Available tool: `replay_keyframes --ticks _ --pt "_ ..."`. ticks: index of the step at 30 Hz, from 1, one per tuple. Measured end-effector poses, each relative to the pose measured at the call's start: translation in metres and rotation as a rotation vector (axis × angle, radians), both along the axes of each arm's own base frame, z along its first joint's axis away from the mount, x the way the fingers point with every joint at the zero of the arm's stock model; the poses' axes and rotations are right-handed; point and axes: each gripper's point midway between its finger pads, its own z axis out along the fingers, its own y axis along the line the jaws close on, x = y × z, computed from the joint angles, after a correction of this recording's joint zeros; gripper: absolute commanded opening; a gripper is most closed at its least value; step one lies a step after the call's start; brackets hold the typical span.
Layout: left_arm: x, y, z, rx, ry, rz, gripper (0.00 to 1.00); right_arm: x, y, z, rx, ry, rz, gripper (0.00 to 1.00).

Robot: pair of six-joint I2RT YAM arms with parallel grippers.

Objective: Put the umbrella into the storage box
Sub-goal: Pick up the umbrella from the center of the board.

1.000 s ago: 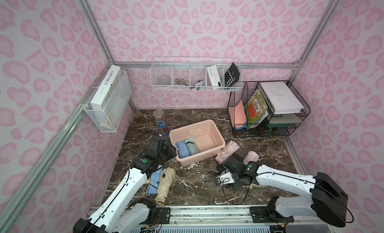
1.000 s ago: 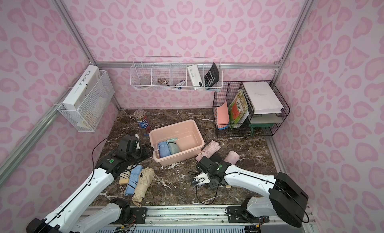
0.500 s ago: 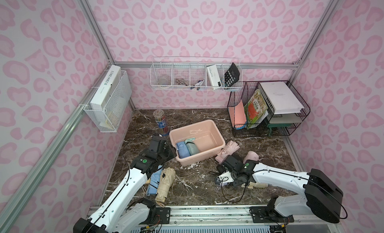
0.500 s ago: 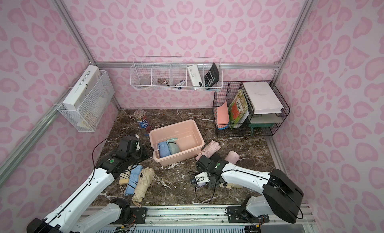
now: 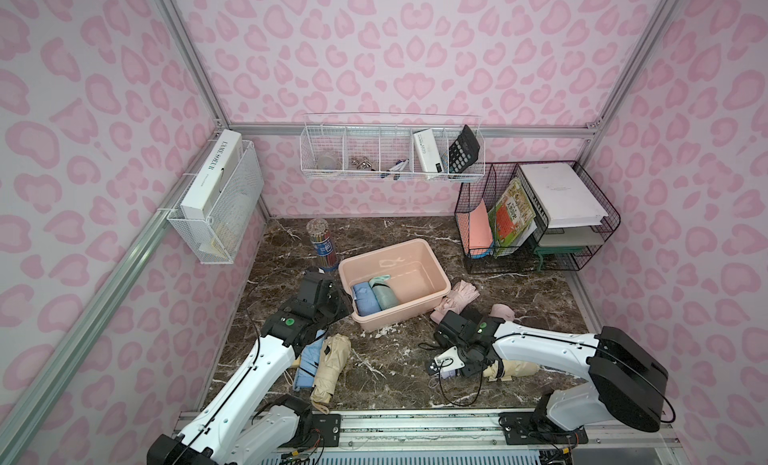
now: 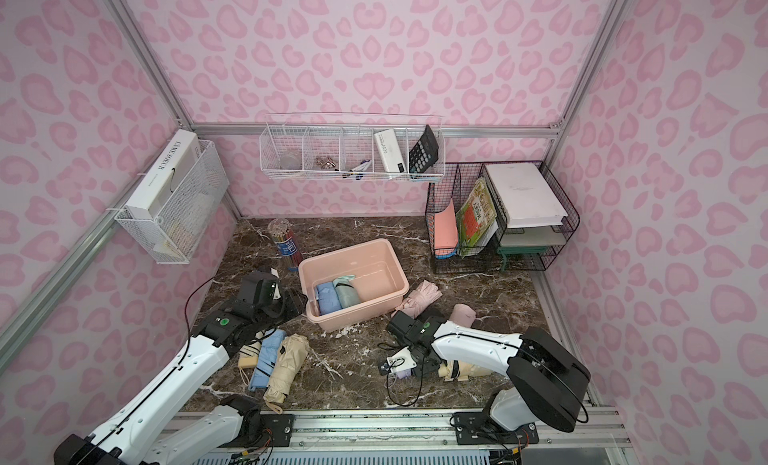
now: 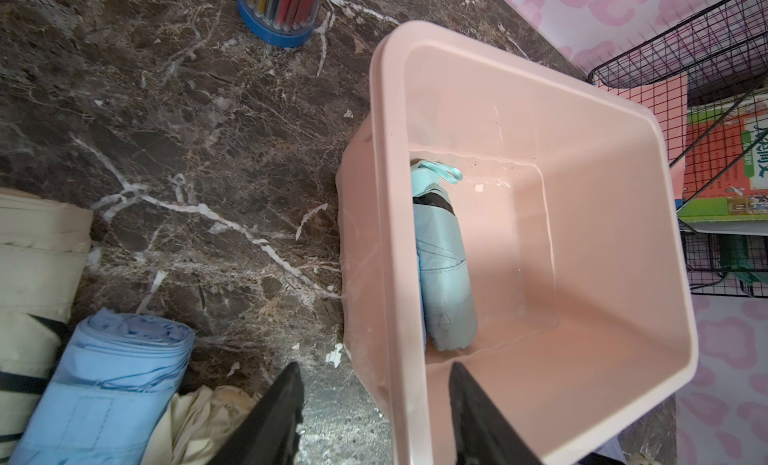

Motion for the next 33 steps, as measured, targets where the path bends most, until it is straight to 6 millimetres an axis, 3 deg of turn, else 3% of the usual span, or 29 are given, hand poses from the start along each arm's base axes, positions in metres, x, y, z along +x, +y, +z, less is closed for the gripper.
replay_keyframes --ticks 4,10,23,29,33 --pt "0.000 0.000 0.001 -0.001 -0.004 0.000 0.57 0.000 0.003 0.002 0.009 0.003 0.002 0.46" --pt "0.001 0.000 0.002 -0.001 -0.005 -0.002 0.57 -0.003 0.006 0.011 0.042 0.011 -0.009 0.43" --pt "0.005 -0.003 0.001 0.015 0.005 -0.018 0.57 -0.005 0.020 0.052 0.209 -0.031 -0.044 0.34" --pt "0.007 -0.003 0.000 0.015 0.004 -0.019 0.57 -0.003 0.035 0.085 0.378 -0.066 -0.092 0.31" --pt "0.009 -0.005 0.000 0.010 0.001 -0.021 0.59 0.000 0.053 0.118 0.548 -0.085 -0.135 0.31"
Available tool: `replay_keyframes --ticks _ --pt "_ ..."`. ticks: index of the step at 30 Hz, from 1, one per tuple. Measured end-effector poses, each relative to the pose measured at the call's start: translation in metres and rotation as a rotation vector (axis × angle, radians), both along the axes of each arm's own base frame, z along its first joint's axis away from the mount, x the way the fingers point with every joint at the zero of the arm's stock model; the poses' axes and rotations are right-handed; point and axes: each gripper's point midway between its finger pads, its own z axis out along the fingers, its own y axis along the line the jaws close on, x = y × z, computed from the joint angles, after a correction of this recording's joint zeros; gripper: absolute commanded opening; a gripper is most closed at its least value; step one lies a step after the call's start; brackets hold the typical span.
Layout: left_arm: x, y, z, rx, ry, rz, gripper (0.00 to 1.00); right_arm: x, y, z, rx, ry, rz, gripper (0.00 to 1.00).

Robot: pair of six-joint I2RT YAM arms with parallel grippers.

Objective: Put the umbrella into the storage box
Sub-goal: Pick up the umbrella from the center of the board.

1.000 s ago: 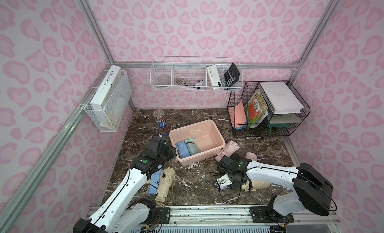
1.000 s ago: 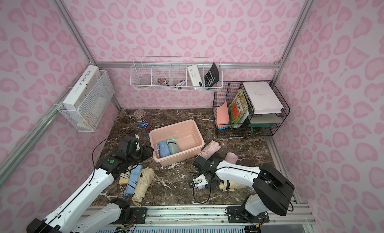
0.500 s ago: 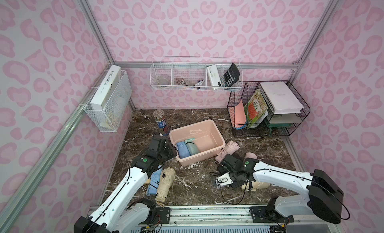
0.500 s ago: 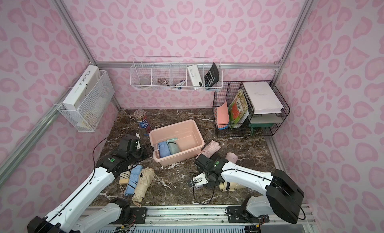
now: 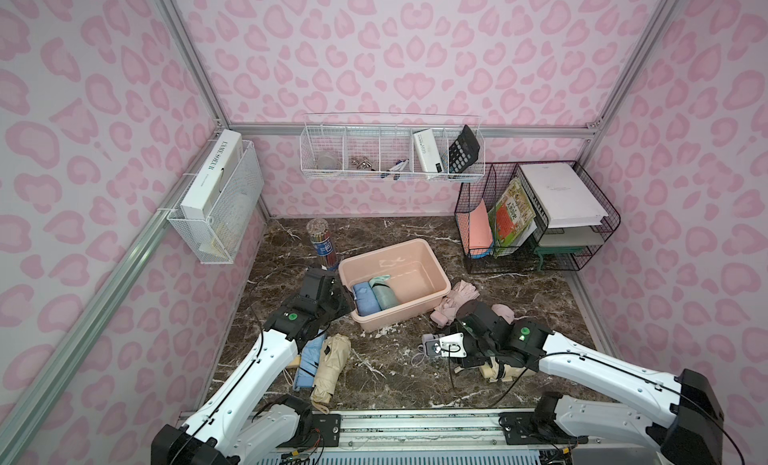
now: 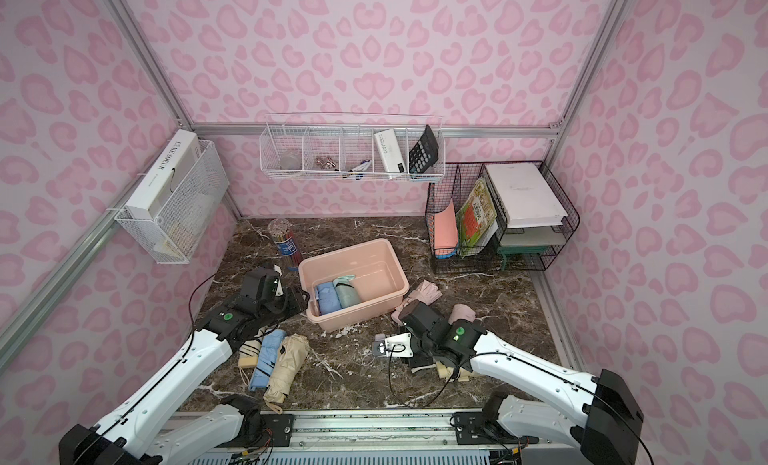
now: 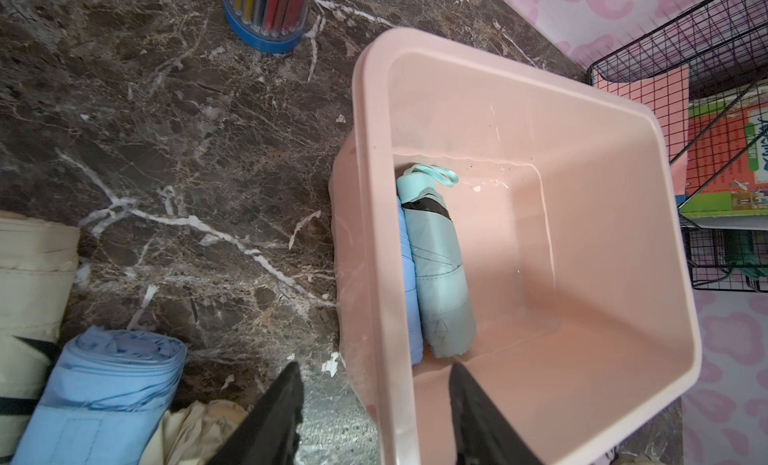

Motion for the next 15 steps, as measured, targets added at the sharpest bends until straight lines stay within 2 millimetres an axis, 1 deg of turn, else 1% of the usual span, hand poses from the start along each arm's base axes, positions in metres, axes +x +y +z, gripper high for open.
replay_keyframes --ticks 3,7,9,11,15 --pt "0.001 -0.001 0.000 -0.003 0.000 -0.002 0.62 0.003 0.015 0.023 0.128 0.007 -0.040 0.29" --pt "0.004 -0.002 -0.002 -0.003 0.003 -0.003 0.63 0.013 0.036 0.053 0.295 0.052 -0.123 0.26" --pt "0.005 -0.003 -0.002 -0.004 0.007 -0.005 0.63 0.023 0.045 0.067 0.381 0.088 -0.186 0.22" --pt "0.007 -0.004 -0.002 -0.002 0.010 -0.005 0.63 0.039 0.053 0.079 0.462 0.129 -0.277 0.17" --pt "0.010 -0.005 -0.003 0.002 0.021 -0.005 0.61 0.065 0.067 0.099 0.587 0.218 -0.434 0.11"
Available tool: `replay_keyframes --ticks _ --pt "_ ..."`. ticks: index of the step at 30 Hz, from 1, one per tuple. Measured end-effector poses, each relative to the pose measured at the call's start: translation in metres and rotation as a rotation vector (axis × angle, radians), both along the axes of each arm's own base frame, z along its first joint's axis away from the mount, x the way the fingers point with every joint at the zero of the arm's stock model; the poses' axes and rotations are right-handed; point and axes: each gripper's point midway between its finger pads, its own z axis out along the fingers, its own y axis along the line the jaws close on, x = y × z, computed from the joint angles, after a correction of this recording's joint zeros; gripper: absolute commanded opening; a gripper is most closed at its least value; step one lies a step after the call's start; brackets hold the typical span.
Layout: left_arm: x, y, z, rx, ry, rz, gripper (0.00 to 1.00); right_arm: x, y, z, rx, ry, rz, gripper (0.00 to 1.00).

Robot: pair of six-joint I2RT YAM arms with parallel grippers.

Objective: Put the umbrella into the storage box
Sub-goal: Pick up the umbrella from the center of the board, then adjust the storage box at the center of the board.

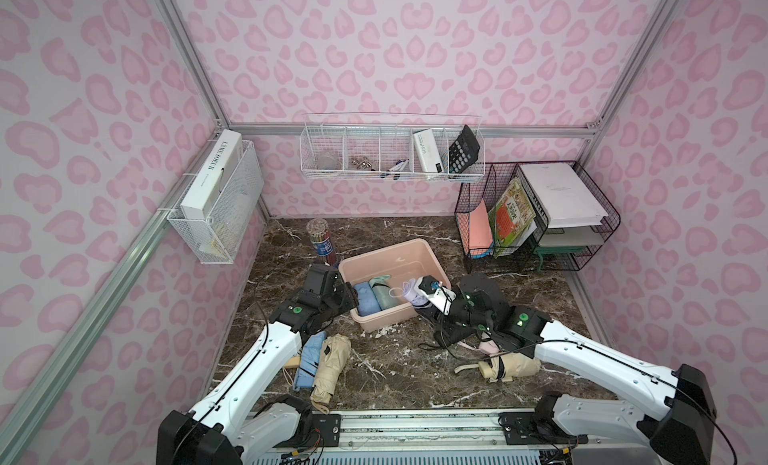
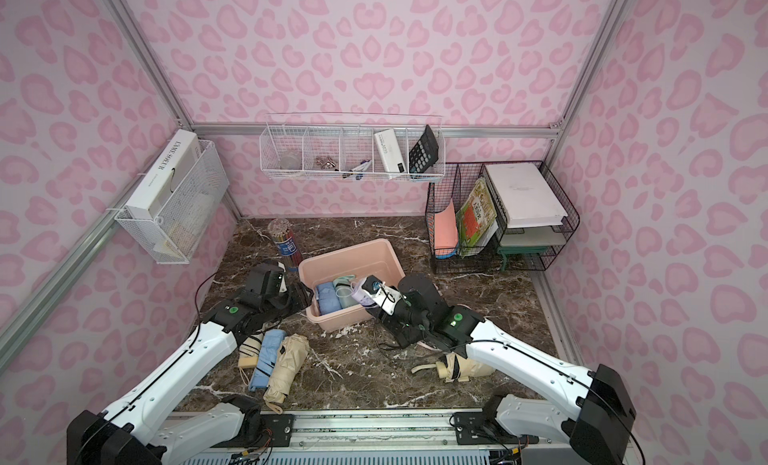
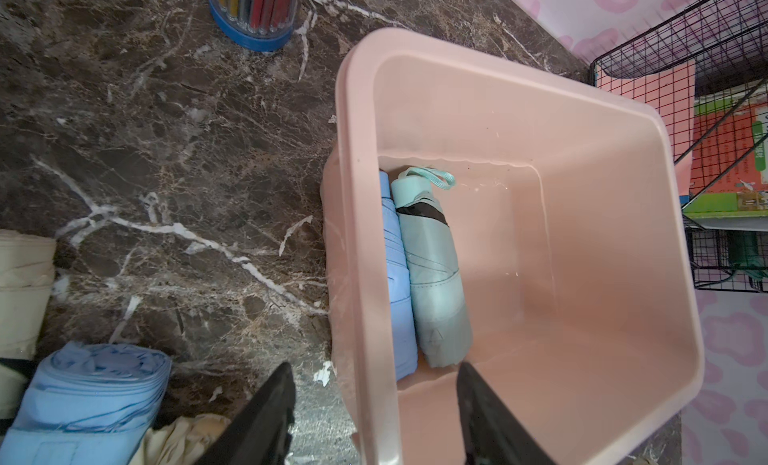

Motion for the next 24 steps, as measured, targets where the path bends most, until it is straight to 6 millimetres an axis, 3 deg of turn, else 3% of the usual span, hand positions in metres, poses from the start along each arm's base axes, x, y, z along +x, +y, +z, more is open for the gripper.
replay_keyframes --ticks 8,16,24 --pt "0.003 0.002 -0.004 0.017 0.023 0.005 0.57 0.046 0.024 0.017 0.138 0.174 -0.183 0.09" --pt "0.007 0.004 -0.012 0.048 0.052 -0.001 0.52 0.091 0.034 0.010 0.165 0.278 -0.307 0.09" --pt "0.016 0.001 -0.018 0.074 0.071 -0.027 0.41 0.119 0.055 -0.010 0.140 0.366 -0.335 0.12"
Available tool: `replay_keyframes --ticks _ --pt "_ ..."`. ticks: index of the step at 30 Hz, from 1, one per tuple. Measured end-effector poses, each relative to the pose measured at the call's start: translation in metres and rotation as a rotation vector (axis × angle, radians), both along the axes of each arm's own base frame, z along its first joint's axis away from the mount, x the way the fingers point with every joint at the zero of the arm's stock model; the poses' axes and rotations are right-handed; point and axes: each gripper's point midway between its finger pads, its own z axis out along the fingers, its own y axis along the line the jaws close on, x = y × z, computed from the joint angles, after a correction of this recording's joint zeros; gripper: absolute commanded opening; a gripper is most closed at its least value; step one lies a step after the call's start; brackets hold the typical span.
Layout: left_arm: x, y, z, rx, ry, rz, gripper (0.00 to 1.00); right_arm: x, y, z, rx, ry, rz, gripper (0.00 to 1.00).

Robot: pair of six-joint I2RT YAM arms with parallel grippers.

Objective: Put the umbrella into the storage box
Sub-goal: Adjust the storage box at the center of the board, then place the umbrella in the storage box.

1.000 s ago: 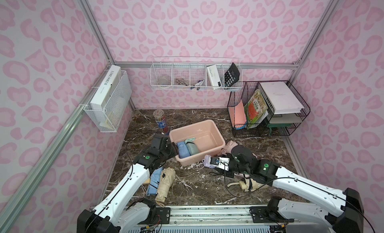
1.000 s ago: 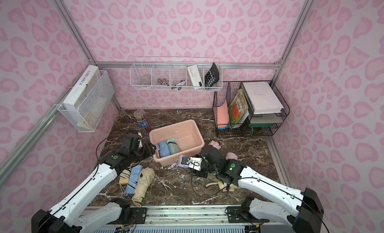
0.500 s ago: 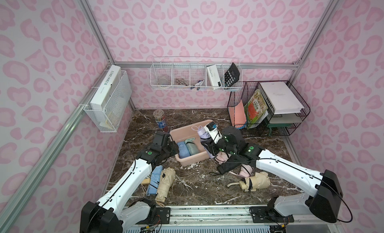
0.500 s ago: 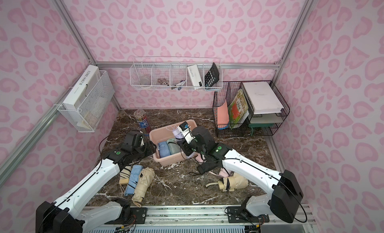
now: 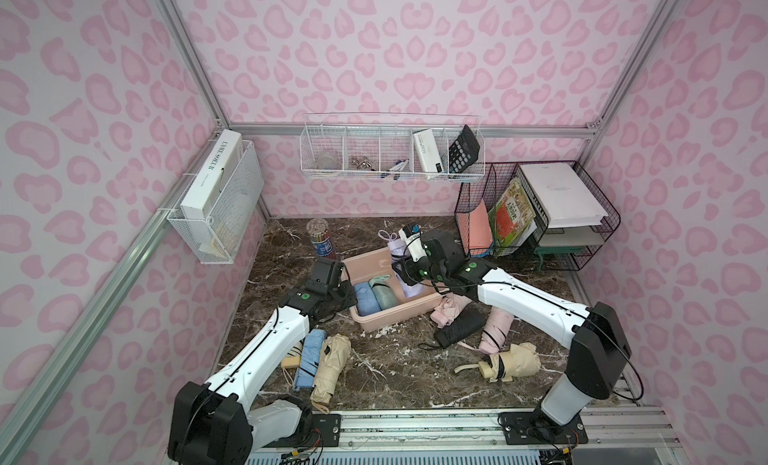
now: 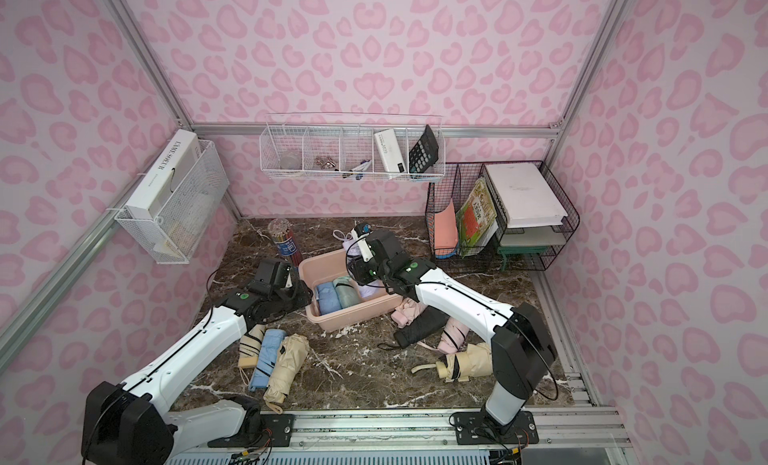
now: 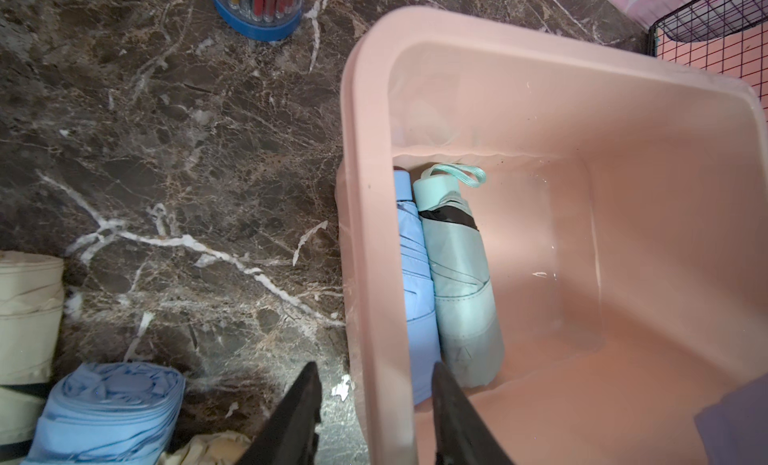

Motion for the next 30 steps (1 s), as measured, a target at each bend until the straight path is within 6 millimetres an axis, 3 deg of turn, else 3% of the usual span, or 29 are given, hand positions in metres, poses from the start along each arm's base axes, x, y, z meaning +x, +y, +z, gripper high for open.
replay_keyframes --ticks 8,19,30 --pt "0.005 -0.001 -0.008 0.027 0.028 -0.023 0.33 0.019 0.011 -0.036 -0.067 0.116 -0.008 0.12" --pt "0.007 -0.005 -0.011 0.022 0.040 -0.038 0.24 0.016 0.016 -0.097 -0.196 0.269 0.022 0.13" --pt "0.010 -0.005 -0.012 0.016 0.052 -0.023 0.18 0.021 0.016 -0.138 -0.286 0.337 -0.007 0.20"
